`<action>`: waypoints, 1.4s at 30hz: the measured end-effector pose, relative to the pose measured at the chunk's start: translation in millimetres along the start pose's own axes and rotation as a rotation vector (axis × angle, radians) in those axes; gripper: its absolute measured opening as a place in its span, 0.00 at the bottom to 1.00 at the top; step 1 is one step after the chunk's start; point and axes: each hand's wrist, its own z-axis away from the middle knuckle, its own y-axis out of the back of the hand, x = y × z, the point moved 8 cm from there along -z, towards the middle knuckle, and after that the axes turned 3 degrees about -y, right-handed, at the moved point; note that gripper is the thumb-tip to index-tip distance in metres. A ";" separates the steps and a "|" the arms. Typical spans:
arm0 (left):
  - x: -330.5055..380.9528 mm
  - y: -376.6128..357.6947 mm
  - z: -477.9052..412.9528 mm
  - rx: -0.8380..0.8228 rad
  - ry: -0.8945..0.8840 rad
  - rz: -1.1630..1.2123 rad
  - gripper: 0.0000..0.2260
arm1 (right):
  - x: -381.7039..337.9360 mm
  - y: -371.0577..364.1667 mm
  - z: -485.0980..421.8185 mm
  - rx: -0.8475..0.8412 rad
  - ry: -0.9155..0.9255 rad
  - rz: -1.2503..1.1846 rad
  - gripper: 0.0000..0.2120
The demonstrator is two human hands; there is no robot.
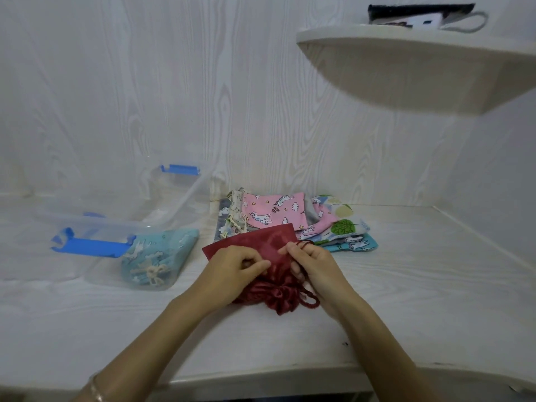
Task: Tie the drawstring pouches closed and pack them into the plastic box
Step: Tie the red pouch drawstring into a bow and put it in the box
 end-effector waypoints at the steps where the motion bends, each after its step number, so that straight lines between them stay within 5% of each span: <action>1: -3.6 5.2 4.0 0.011 0.009 -0.053 0.15 | 0.6 2.6 -0.5 0.002 0.002 -0.002 0.11; 9: 15.3 29.6 21.2 0.083 0.031 -0.627 0.07 | 3.7 -2.8 0.1 -0.020 0.006 0.125 0.12; 12: 27.6 11.7 14.5 0.034 -0.037 -0.423 0.13 | 2.7 -8.5 0.6 -0.039 0.021 0.157 0.11; 17: 17.6 -25.4 10.1 -0.099 0.048 0.094 0.07 | -2.8 -9.3 2.7 -0.015 0.063 0.081 0.10; 26: -4.4 -19.4 17.2 -0.014 0.062 0.163 0.09 | -2.0 -10.1 1.9 0.096 0.084 0.264 0.12; 31: -28.2 -15.8 15.1 0.110 0.220 0.403 0.13 | 11.4 -17.5 0.1 -0.047 -0.064 0.131 0.15; 35: -26.4 -17.4 9.6 0.081 0.235 0.407 0.14 | 2.5 -17.8 4.2 0.000 0.060 0.224 0.12; 42: -17.1 -24.7 -5.5 -0.015 0.149 0.282 0.15 | -30.1 -26.1 16.9 0.149 0.432 0.746 0.09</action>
